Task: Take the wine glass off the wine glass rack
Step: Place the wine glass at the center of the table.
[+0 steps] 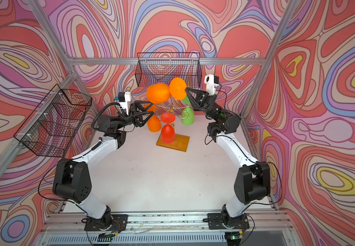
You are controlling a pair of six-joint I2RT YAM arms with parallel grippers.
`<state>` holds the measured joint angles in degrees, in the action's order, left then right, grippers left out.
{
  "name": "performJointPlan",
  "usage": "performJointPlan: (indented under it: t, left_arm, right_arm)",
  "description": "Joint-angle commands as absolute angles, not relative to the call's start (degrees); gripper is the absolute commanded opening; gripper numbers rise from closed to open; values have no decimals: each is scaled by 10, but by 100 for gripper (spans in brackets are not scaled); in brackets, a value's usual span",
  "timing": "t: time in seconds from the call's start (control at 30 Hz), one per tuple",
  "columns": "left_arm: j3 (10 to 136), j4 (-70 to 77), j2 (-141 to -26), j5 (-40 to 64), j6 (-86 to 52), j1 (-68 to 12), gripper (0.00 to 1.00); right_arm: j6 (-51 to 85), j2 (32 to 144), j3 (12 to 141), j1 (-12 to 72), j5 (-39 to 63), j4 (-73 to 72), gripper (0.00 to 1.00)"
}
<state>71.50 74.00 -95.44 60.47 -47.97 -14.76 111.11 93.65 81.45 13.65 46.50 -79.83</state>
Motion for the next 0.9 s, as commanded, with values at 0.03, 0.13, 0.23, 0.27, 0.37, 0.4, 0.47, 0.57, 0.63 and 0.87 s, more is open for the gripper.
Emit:
performJointPlan:
  t: [0.03,0.13,0.23,0.27,0.37,0.4,0.47,0.57,0.63,0.87]
  left_arm:
    - [727,781,-954,614,-458,-152,79]
    - [723,781,-946,612,-450,-153,79]
    - [719,781,-937,610,-442,-153,79]
    - [718,781,-935,608,-439,-153,79]
    - [718,781,-932,605,-434,-153,79]
    - [718,781,-931,604,-433,-154,78]
    - [716,782,-928,599,-428,-154,78]
    - [715,782,-923,596,-424,-154,77]
    - [715,782,-920,594,-421,-155,72]
    - [723,782,-916,594,-424,-156,61]
  right_arm:
    - [1131,942,806,142,453,-844,0]
    - [1134,943,802,142,454,-850,0]
    - [1137,943,798,142,452,-855,0]
    - [1137,943,796,142,452,-854,0]
    - [1137,943,794,142,452,-855,0]
    - [1136,943,793,142,452,-855,0]
    - [1136,943,790,142,451,-855,0]
    - [1135,944,788,142,451,-855,0]
    - [1136,944,785,142,452,-855,0]
    - [1134,950,780,142,450,-855,0]
